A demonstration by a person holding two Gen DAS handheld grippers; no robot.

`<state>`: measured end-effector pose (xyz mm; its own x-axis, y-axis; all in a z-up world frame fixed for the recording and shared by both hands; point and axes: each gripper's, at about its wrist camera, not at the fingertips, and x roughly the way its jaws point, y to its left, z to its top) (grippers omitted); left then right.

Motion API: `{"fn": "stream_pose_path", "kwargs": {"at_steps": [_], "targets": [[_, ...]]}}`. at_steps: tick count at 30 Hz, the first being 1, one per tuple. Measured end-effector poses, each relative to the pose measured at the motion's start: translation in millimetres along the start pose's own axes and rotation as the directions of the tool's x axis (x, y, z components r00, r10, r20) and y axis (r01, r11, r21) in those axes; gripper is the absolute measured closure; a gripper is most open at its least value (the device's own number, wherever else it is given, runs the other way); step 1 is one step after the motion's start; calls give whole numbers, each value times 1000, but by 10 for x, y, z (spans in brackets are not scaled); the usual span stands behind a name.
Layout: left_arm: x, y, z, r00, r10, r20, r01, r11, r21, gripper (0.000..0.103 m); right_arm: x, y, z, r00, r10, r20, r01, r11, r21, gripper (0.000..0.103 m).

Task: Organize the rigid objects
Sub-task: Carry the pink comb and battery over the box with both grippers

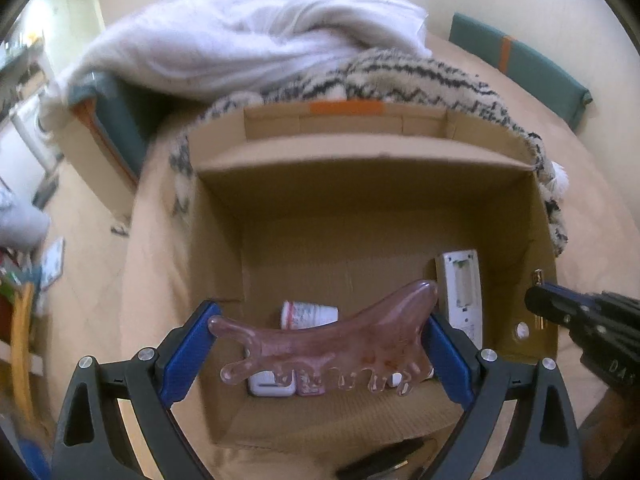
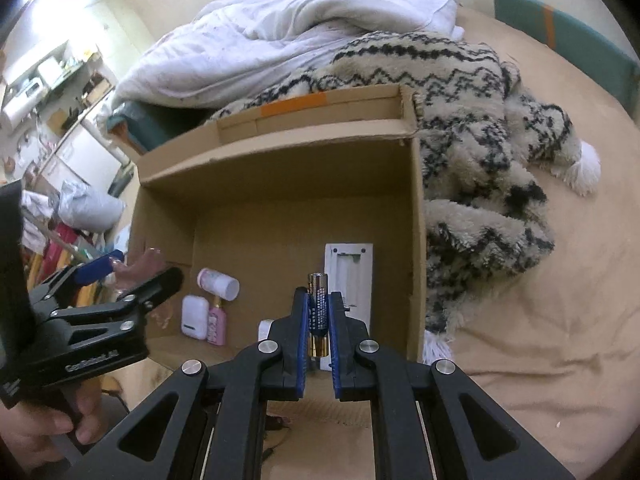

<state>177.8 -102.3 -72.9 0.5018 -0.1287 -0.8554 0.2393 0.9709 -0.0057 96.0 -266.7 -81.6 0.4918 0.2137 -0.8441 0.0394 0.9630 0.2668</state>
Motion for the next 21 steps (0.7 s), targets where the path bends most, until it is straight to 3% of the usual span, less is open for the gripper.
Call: {"fn": "stream_pose_path", "kwargs": {"at_steps": [21], "targets": [[290, 10, -52, 995, 10, -97, -12, 1000, -25, 7, 375, -49, -38, 992, -73, -106, 74, 997, 4, 92]]}}
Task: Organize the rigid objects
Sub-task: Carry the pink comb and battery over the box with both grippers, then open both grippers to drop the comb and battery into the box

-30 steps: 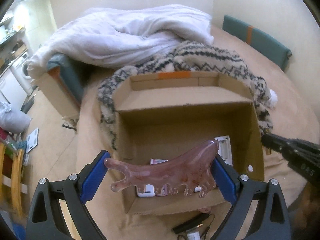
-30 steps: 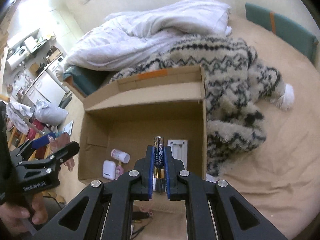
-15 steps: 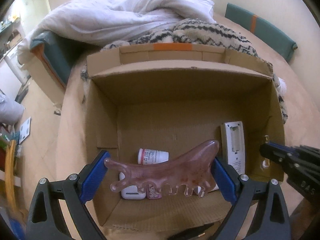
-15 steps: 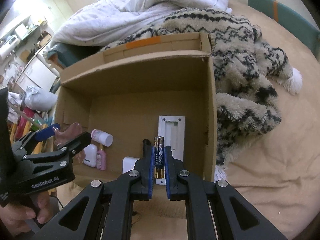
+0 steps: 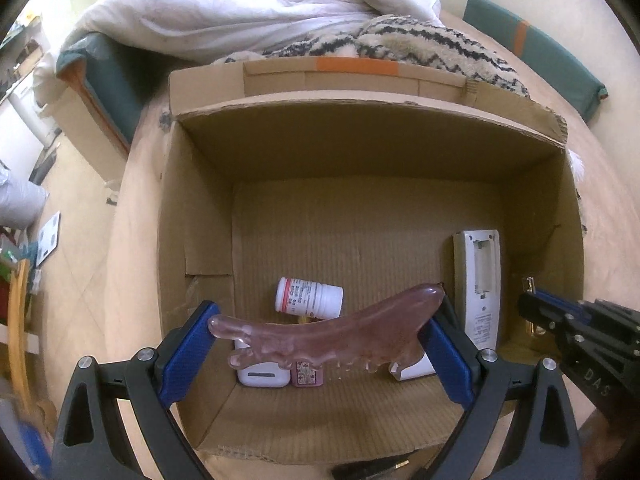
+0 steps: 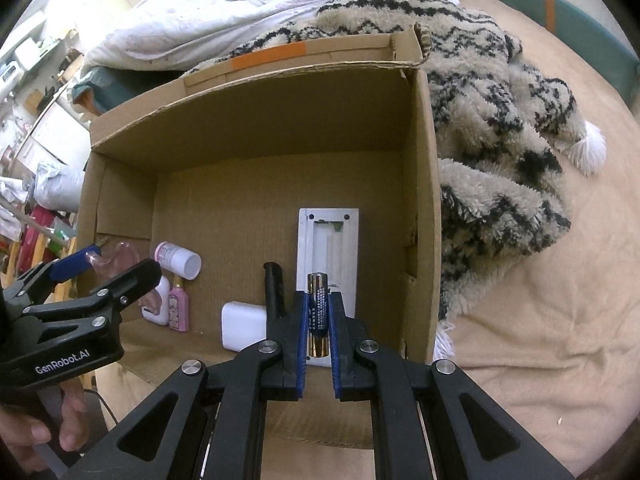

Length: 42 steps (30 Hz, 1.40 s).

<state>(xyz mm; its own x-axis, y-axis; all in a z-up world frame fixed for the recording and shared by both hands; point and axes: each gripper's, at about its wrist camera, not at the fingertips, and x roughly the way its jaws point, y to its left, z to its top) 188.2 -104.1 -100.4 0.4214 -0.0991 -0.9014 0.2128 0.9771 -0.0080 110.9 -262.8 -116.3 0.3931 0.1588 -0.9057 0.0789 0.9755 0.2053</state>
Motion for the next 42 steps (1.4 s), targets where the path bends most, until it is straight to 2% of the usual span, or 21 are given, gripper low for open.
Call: {"fn": "stream_pose_path", "kwargs": {"at_steps": [8, 12, 16, 19, 21, 22, 23, 25, 30, 32, 36, 40, 42], "targets": [[-21, 5, 14, 1000, 16, 13, -16, 1000, -3, 7, 1, -2, 15, 1000, 2, -2, -2, 1000, 3, 92], [-54, 76, 23, 999, 31, 20, -30, 998, -52, 6, -10, -16, 11, 1000, 5, 0, -5, 1000, 9, 92], [-105, 93, 47, 998, 43, 46, -40, 998, -49, 6, -24, -4, 16, 1000, 9, 11, -9, 1000, 7, 92], [-158, 99, 59, 996, 31, 79, -27, 998, -50, 0, -35, -18, 26, 1000, 18, 18, -18, 1000, 19, 91], [-198, 97, 68, 995, 25, 99, -20, 999, -45, 0, -45, -33, 32, 999, 31, 20, -32, 999, 30, 83], [-203, 95, 73, 995, 24, 98, -19, 999, -42, 0, -54, -37, 35, 999, 36, 25, -37, 999, 34, 70], [-197, 94, 77, 996, 21, 92, -17, 999, -42, 0, -72, -42, 40, 999, 39, 34, -40, 998, 39, 46], [-178, 112, 75, 997, 13, 78, -9, 999, -51, 0, -128, -46, 44, 995, 82, 63, -86, 995, 51, 33], [-172, 150, 70, 998, 3, 70, 2, 998, -67, 0, -241, -30, 74, 989, 94, 114, -100, 994, 43, 23], [-171, 149, 62, 998, -1, 67, 5, 998, -69, 0, -253, -34, 81, 989, 94, 117, -100, 994, 48, 16], [-197, 117, 39, 998, 14, 63, -10, 999, -53, 0, -292, -5, 74, 986, 105, 128, -112, 993, 47, 15], [-298, 128, 25, 997, 23, 74, -20, 999, -49, 0, -381, 16, 89, 981, 111, 159, -119, 992, 44, 4], [-362, 139, 15, 997, 32, 75, -29, 999, -40, 0, -437, 20, 66, 980, 110, 168, -120, 992, 45, 4]]}}
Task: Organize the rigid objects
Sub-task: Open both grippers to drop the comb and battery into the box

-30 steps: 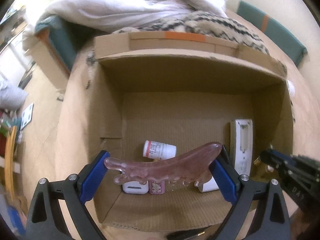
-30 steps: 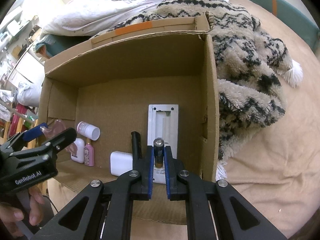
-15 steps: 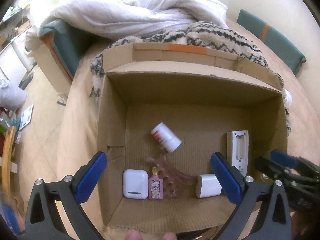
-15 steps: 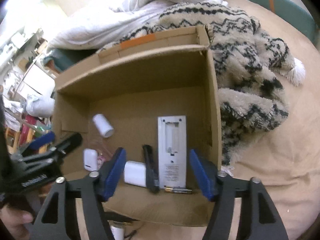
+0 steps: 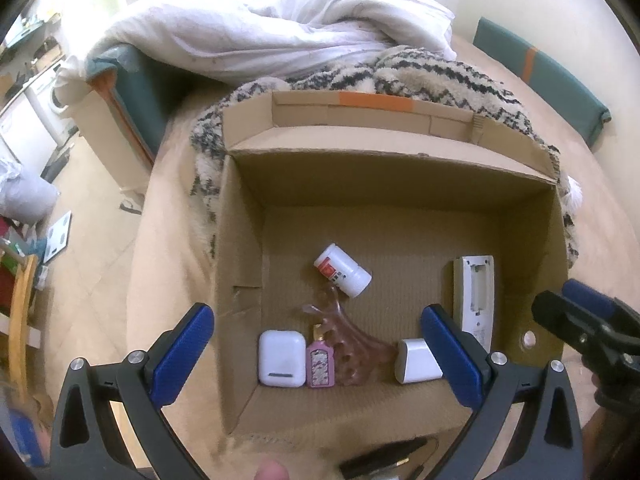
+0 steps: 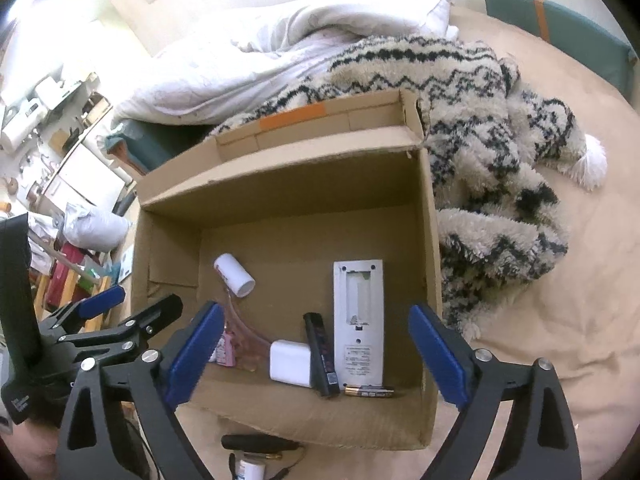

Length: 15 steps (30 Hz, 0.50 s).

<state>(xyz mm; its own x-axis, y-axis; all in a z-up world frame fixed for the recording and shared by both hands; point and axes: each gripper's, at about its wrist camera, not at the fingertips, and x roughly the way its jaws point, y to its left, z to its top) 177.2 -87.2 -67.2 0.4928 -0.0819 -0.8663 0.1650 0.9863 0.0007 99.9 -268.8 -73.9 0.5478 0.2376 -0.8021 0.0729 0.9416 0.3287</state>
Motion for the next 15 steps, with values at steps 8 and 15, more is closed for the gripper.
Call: {"fn": "stream_pose_path", "kwargs": {"at_steps": [8, 15], "targets": [[-286, 163, -130, 1000, 28, 6, -27, 1000, -2, 0, -283, 5, -114, 999, 10, 32, -11, 1000, 7, 4], [-515, 318, -393, 998, 65, -6, -65, 998, 22, 0, -442, -72, -333, 999, 20, 33, -21, 998, 56, 4]]}}
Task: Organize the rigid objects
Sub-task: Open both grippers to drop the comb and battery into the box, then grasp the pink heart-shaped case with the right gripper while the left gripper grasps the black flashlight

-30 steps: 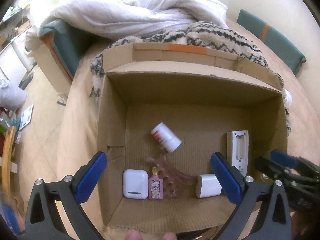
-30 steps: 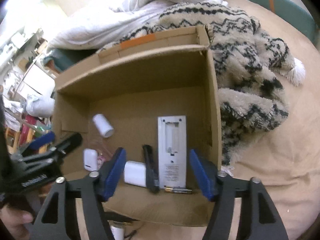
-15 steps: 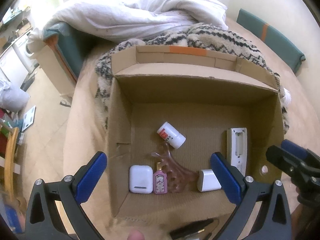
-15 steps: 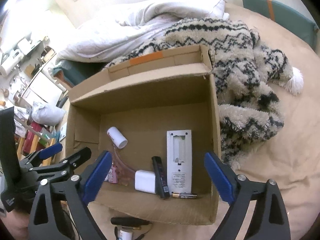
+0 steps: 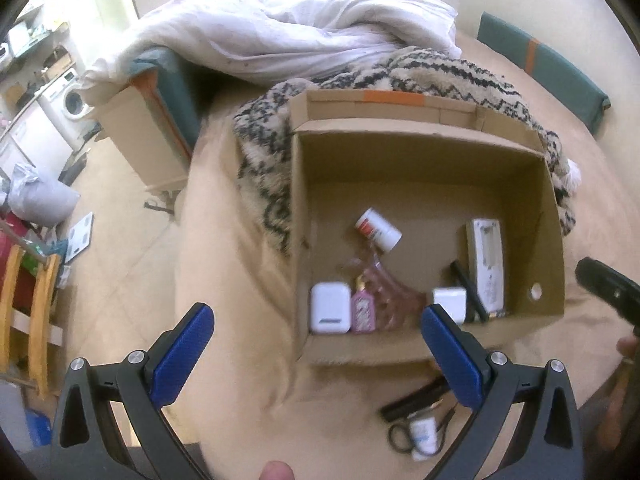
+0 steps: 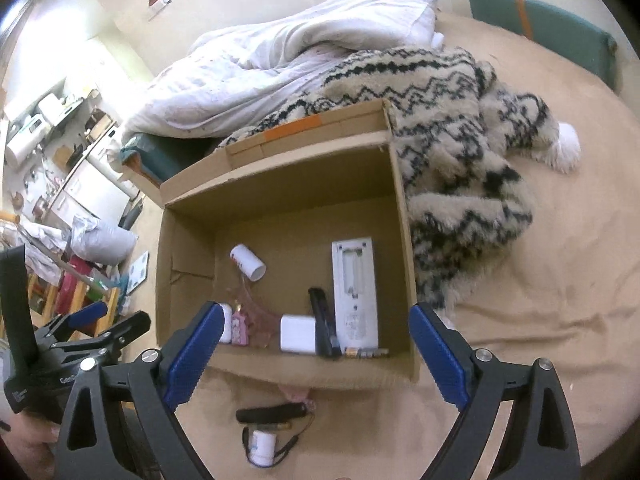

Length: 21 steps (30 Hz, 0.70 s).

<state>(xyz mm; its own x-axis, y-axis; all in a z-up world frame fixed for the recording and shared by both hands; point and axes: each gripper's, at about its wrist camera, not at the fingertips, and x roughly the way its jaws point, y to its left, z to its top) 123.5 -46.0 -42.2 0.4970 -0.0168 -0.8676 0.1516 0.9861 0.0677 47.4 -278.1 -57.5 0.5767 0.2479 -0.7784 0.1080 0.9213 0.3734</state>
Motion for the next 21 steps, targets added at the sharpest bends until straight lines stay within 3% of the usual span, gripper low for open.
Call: {"fn": "stream_pose_path", "kwargs": {"at_steps": [15, 21], "targets": [[0, 279, -384, 997, 56, -50, -59, 997, -55, 0, 79, -47, -464, 992, 13, -122, -9, 999, 38, 4], [102, 342, -395, 995, 28, -97, -39, 992, -117, 0, 297, 24, -565, 981, 2, -192, 2, 1000, 22, 4]]}}
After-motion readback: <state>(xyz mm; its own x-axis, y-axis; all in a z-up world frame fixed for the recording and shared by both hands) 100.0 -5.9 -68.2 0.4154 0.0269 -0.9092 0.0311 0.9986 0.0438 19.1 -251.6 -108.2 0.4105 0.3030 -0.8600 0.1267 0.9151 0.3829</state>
